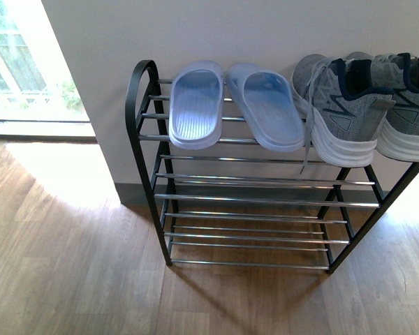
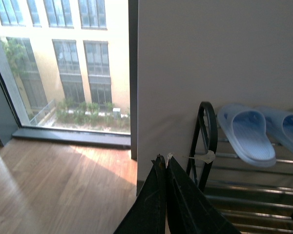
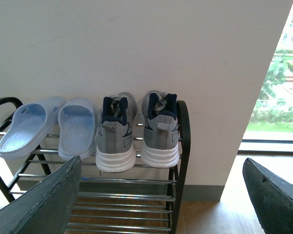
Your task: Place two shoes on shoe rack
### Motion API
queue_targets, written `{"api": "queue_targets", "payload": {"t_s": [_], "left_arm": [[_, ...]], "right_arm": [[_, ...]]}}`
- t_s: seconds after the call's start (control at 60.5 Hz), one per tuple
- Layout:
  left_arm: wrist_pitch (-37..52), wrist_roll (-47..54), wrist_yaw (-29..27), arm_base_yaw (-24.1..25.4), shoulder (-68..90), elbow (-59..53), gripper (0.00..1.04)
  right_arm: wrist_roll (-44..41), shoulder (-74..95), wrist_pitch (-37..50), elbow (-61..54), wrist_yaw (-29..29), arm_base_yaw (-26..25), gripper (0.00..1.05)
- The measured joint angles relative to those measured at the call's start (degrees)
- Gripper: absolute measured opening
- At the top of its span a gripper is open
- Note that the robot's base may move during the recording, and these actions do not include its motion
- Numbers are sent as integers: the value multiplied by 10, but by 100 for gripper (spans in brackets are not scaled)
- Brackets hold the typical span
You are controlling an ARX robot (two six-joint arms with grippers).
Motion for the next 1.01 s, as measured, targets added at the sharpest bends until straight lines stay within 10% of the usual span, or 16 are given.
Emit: {"api": "queue_targets", "payload": {"t_s": [0.182,0.711,1.008], "left_arm": [[-4,0,0,1,-2,0,4],[-4,0,0,1,-2,0,96],[-4,1,0,1,-2,0,95]], "right_arm": [[0,0,0,0,0,0,96],[0,0,0,0,-1,0,96],[0,0,0,0,-1,0,96]]}}
